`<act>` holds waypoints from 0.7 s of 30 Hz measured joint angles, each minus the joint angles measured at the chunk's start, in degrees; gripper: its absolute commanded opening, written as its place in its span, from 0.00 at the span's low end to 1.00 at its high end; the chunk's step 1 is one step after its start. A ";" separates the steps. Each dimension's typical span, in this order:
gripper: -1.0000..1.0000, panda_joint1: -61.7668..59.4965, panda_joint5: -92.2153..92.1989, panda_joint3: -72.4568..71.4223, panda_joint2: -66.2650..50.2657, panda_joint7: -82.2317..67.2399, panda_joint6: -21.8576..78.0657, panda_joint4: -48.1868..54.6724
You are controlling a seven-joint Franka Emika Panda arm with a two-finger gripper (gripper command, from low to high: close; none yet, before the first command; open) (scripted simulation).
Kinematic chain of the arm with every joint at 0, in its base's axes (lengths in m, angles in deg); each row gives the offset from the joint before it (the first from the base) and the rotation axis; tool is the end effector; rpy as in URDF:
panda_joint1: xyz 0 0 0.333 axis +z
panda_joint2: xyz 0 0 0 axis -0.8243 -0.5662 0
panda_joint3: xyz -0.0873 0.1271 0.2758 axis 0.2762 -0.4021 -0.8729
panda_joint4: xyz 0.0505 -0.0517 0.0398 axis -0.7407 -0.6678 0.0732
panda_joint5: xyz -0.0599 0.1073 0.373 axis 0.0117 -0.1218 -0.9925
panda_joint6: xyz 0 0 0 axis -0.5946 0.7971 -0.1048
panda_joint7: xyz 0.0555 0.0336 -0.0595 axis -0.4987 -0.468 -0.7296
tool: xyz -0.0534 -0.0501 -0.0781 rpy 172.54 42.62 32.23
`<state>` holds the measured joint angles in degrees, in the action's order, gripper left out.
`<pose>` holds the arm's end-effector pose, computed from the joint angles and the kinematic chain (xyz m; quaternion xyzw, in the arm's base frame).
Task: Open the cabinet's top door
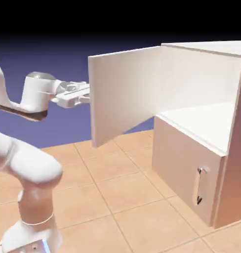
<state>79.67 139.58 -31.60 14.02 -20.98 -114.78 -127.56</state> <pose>0.1922 0.2176 0.4920 0.5670 0.4229 -0.1016 0.6996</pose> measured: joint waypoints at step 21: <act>0.00 -35.47 -9.82 -41.94 -31.68 16.94 32.78 32.69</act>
<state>44.19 129.77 -73.55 -17.66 -4.03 -82.00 -94.87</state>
